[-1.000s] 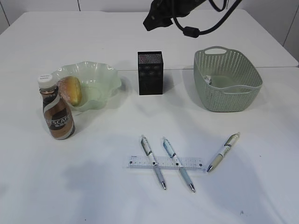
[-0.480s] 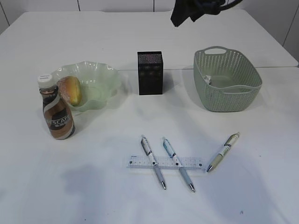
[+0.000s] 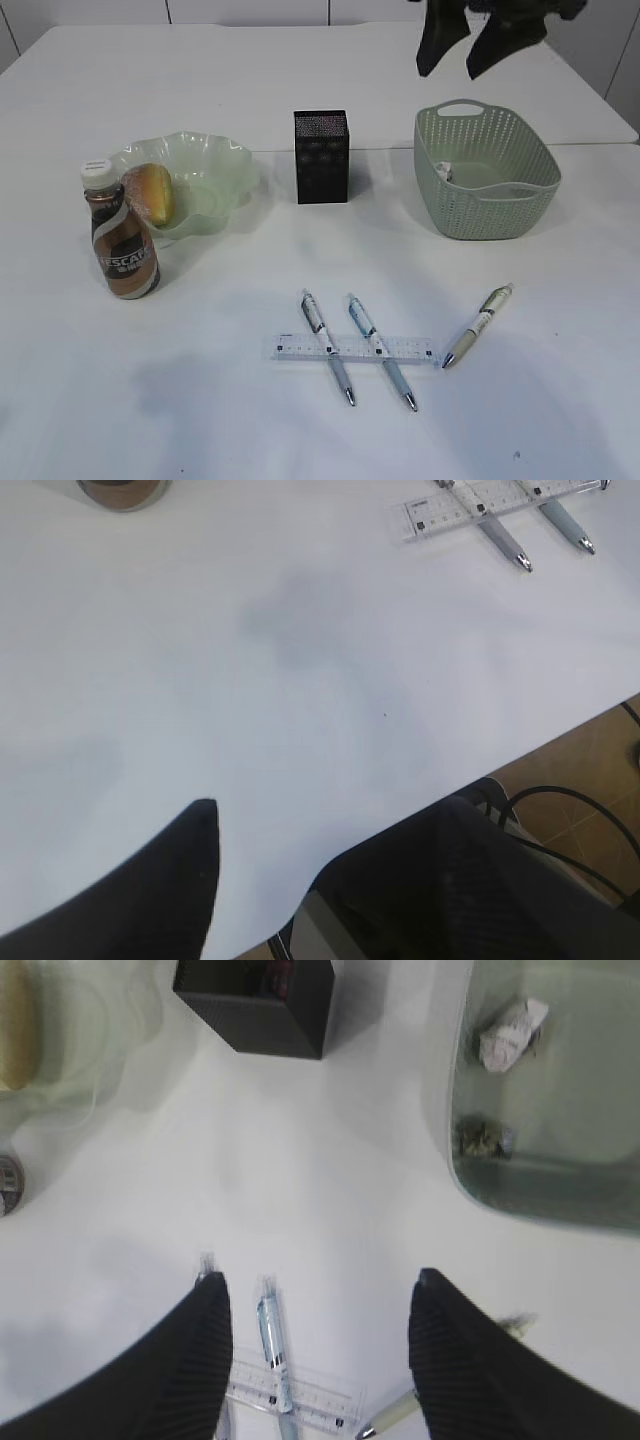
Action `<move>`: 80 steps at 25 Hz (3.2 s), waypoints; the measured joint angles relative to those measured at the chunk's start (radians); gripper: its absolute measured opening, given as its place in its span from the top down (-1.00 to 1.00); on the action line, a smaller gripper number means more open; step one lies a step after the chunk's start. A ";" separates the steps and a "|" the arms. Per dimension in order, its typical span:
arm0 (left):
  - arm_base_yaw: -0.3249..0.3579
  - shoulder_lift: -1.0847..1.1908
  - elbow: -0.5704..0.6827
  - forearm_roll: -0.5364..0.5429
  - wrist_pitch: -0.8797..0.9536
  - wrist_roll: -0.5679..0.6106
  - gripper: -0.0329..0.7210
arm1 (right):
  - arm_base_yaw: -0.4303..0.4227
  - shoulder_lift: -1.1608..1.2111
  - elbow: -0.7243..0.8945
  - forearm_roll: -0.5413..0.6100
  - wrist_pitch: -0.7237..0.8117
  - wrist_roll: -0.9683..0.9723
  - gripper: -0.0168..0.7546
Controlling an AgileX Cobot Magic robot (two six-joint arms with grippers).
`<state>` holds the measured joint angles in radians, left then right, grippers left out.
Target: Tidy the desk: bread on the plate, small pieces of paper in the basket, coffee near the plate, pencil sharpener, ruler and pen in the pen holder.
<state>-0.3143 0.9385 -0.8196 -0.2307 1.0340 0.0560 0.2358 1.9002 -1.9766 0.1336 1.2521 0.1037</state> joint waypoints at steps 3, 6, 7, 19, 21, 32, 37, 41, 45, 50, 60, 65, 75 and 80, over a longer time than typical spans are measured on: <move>0.000 0.000 0.000 0.000 0.009 0.000 -0.36 | 0.000 -0.018 0.079 0.002 0.000 0.061 -0.20; 0.000 0.000 0.000 0.000 0.027 0.000 -0.36 | 0.000 -0.036 0.143 0.009 0.000 0.087 -0.20; 0.000 0.000 0.000 0.000 0.032 0.000 -0.36 | 0.000 -0.047 0.173 0.012 0.000 0.097 -0.20; 0.000 0.000 0.000 -0.006 0.047 0.000 -0.35 | 0.000 -0.095 0.446 -0.051 -0.008 0.132 0.07; 0.000 0.000 0.000 -0.014 0.047 0.000 -0.35 | 0.000 -0.095 0.493 -0.073 -0.013 0.150 0.13; 0.000 0.000 0.000 -0.026 0.047 0.000 -0.34 | 0.000 -0.095 0.681 -0.100 -0.029 0.343 0.15; 0.000 0.000 0.000 -0.028 0.052 0.000 -0.34 | 0.000 -0.114 0.685 -0.084 -0.046 0.476 0.15; 0.000 0.000 0.000 -0.030 0.075 0.000 -0.34 | -0.002 -0.128 0.685 -0.105 -0.095 0.681 0.16; 0.000 0.000 0.000 -0.030 0.079 -0.003 -0.34 | -0.002 -0.128 0.685 -0.174 -0.117 0.729 0.16; 0.000 0.000 0.000 -0.030 0.081 -0.003 -0.34 | -0.002 -0.128 0.683 -0.270 -0.117 0.818 0.16; 0.000 0.000 0.000 -0.030 0.101 -0.003 -0.34 | -0.002 -0.116 0.679 -0.212 -0.220 0.957 0.15; 0.000 0.000 0.000 -0.030 0.101 -0.003 -0.33 | -0.002 -0.075 0.679 -0.143 -0.243 0.960 -0.09; 0.000 0.000 0.000 -0.030 0.101 -0.003 -0.33 | -0.013 0.000 0.679 -0.086 -0.343 0.945 -0.16; 0.000 0.000 0.000 -0.030 0.101 -0.004 -0.33 | -0.039 0.019 0.679 -0.039 -0.355 0.882 -0.15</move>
<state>-0.3143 0.9385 -0.8196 -0.2605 1.1353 0.0519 0.1965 1.9192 -1.2976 0.0947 0.8972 0.9853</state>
